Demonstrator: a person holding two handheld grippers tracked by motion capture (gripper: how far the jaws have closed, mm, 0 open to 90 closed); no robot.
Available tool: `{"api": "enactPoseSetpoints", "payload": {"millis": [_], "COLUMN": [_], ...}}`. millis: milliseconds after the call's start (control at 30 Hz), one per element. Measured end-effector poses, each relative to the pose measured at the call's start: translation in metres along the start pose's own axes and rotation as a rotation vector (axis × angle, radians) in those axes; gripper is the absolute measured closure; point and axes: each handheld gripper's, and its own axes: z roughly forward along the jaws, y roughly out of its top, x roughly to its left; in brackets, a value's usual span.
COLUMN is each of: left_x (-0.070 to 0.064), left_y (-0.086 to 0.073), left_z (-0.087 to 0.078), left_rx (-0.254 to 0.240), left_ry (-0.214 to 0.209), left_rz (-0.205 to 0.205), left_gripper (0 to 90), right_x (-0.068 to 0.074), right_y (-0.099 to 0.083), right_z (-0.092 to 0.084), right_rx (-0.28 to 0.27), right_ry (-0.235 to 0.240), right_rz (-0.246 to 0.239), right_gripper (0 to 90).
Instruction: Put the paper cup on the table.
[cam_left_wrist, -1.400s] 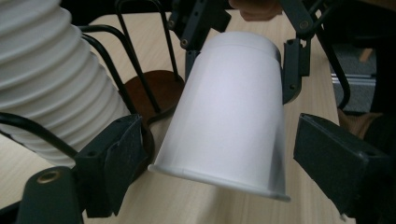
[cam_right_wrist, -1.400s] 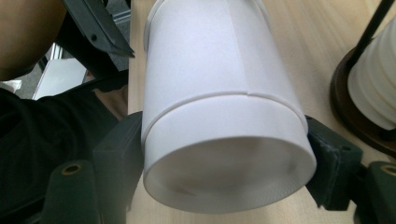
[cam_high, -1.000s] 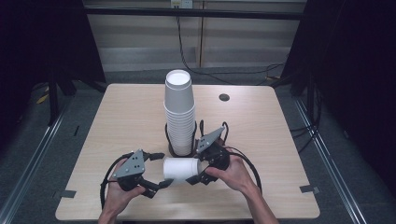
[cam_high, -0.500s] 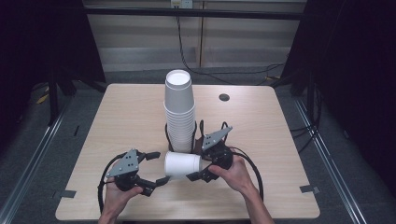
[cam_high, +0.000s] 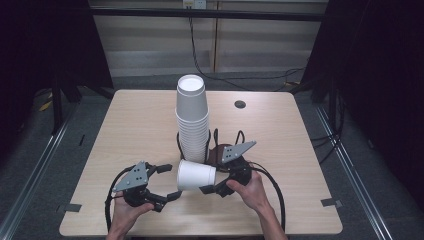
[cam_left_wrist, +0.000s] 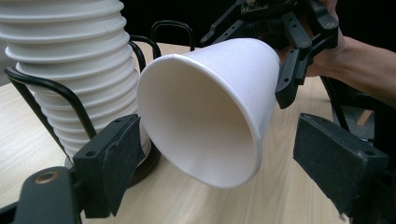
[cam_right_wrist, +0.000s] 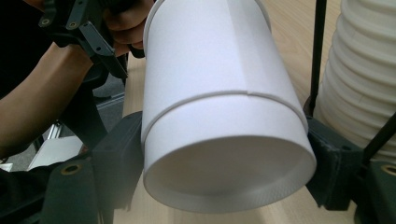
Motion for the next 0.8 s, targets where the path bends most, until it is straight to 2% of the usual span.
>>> {"api": "enactPoseSetpoints", "payload": {"millis": [500, 800], "left_x": [0.000, 0.000], "left_y": [-0.005, -0.007], "left_z": [0.004, 0.008], "left_rx": [-0.027, -0.034], "left_ry": [-0.007, -0.016], "left_rz": [-0.020, -0.030], "left_gripper": [15.5, 15.5], "right_x": [0.001, 0.002], "right_y": [-0.016, -0.019], "right_z": [0.006, 0.006], "right_rx": [-0.115, -0.152], "right_ry": [0.039, 0.050], "right_rz": [-0.009, -0.023], "right_gripper": [23.7, 23.7]}}
